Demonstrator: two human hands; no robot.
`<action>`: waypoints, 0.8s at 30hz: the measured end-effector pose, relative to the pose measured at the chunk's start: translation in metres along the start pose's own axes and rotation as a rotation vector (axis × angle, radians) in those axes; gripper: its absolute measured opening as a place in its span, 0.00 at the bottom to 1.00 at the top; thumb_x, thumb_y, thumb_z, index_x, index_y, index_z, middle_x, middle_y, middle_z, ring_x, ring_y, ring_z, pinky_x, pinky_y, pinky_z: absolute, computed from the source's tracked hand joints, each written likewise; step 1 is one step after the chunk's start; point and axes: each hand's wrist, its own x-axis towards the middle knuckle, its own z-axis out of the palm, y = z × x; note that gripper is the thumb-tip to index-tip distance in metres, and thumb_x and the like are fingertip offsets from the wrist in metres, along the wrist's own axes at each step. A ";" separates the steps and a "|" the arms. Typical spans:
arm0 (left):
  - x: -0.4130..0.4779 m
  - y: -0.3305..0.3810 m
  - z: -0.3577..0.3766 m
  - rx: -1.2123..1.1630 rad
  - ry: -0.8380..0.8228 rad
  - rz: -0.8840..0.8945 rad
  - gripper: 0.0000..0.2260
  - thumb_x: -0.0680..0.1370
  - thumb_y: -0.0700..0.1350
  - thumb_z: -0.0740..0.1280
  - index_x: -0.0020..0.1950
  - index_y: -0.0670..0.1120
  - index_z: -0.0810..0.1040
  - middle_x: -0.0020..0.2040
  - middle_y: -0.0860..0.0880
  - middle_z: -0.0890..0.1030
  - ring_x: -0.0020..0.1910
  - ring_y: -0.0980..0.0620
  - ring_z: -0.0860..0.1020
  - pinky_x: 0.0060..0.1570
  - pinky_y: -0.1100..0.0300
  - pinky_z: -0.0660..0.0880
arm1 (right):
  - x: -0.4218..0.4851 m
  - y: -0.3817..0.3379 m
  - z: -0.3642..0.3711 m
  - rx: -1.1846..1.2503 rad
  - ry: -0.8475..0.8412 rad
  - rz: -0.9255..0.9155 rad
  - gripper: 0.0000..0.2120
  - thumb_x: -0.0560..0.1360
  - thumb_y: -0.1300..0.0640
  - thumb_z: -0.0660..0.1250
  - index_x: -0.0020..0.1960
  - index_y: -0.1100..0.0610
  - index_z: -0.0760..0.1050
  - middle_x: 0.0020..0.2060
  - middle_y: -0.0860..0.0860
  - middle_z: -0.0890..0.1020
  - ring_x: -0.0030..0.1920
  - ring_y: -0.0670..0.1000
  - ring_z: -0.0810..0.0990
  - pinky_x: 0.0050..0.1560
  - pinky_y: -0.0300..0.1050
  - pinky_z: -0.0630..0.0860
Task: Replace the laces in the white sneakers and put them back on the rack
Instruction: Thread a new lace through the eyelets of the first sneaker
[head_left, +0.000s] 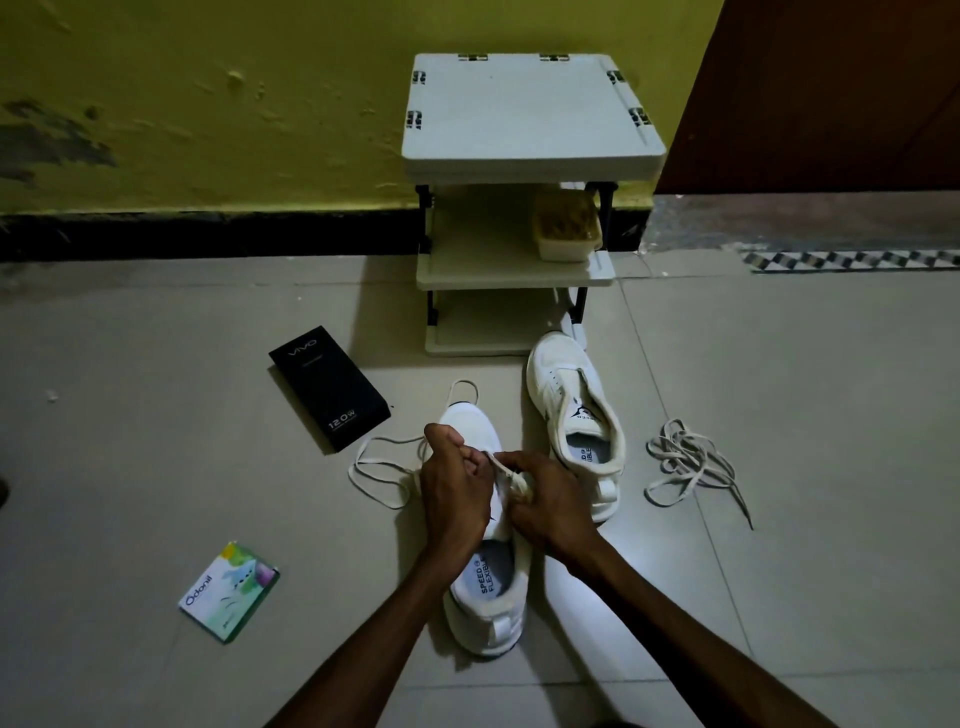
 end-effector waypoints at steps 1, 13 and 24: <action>0.000 0.000 0.000 -0.006 0.006 -0.008 0.09 0.76 0.38 0.65 0.48 0.44 0.64 0.36 0.51 0.71 0.36 0.48 0.69 0.33 0.62 0.58 | 0.000 0.000 0.000 0.001 0.003 -0.004 0.25 0.68 0.66 0.69 0.64 0.53 0.77 0.59 0.52 0.81 0.61 0.52 0.78 0.61 0.37 0.69; 0.001 -0.004 -0.001 -0.061 -0.014 -0.017 0.11 0.75 0.36 0.67 0.47 0.43 0.64 0.34 0.54 0.72 0.33 0.57 0.69 0.32 0.69 0.64 | -0.005 -0.008 -0.010 0.008 0.023 -0.117 0.18 0.71 0.63 0.70 0.59 0.52 0.82 0.51 0.50 0.85 0.49 0.44 0.78 0.45 0.22 0.66; 0.008 -0.018 0.004 -0.160 -0.042 -0.082 0.15 0.73 0.34 0.70 0.48 0.49 0.66 0.41 0.46 0.80 0.40 0.49 0.80 0.32 0.72 0.71 | -0.001 -0.007 -0.003 0.027 0.066 -0.088 0.16 0.73 0.63 0.70 0.59 0.51 0.82 0.52 0.45 0.83 0.50 0.41 0.77 0.44 0.16 0.63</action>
